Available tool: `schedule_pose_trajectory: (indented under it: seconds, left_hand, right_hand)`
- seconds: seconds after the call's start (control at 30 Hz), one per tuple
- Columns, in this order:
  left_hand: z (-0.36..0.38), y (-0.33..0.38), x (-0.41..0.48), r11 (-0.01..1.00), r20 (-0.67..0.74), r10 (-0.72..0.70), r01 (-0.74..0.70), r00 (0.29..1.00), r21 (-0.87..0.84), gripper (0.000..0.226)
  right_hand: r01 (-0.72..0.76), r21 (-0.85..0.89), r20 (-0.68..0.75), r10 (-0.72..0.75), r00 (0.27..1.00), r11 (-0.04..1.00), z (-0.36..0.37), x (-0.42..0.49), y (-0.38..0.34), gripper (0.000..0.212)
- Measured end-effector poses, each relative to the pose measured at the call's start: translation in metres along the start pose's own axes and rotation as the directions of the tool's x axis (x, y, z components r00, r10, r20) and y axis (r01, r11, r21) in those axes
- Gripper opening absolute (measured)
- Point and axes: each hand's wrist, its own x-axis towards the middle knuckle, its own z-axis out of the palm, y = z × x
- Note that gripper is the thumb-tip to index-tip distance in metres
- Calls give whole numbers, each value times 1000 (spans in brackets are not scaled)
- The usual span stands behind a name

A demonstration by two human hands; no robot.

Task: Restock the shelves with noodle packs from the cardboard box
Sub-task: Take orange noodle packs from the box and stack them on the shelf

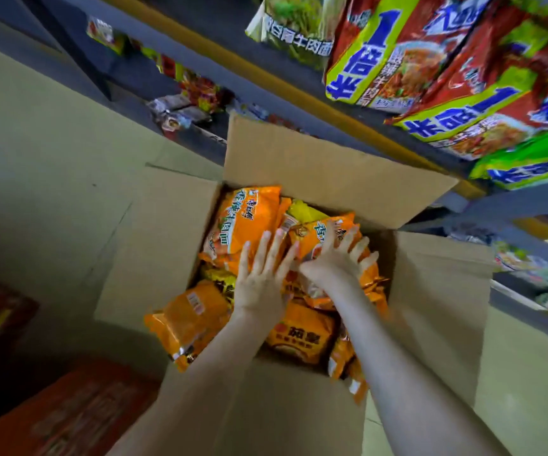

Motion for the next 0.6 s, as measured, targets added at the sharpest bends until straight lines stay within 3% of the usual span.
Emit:
schedule_pose_trajectory:
  seconds: [0.23, 0.43, 0.6]
  left_hand:
    - [-3, 5, 1, 997, -143, -62, 57, 988, -44, 86]
    - [-39, 12, -8, 999, -226, -46, 49, 973, 8, 78]
    - [-105, 10, -38, 998, -350, 68, -59, 934, 36, 91]
  right_hand:
    - [-16, 43, -2, 16, 1000, 999, -2, 0, -1, 113]
    - [124, -17, -217, -124, 968, 992, -19, -44, 21, 108]
    - [214, -39, -396, -212, 894, 976, -83, -111, 55, 110]
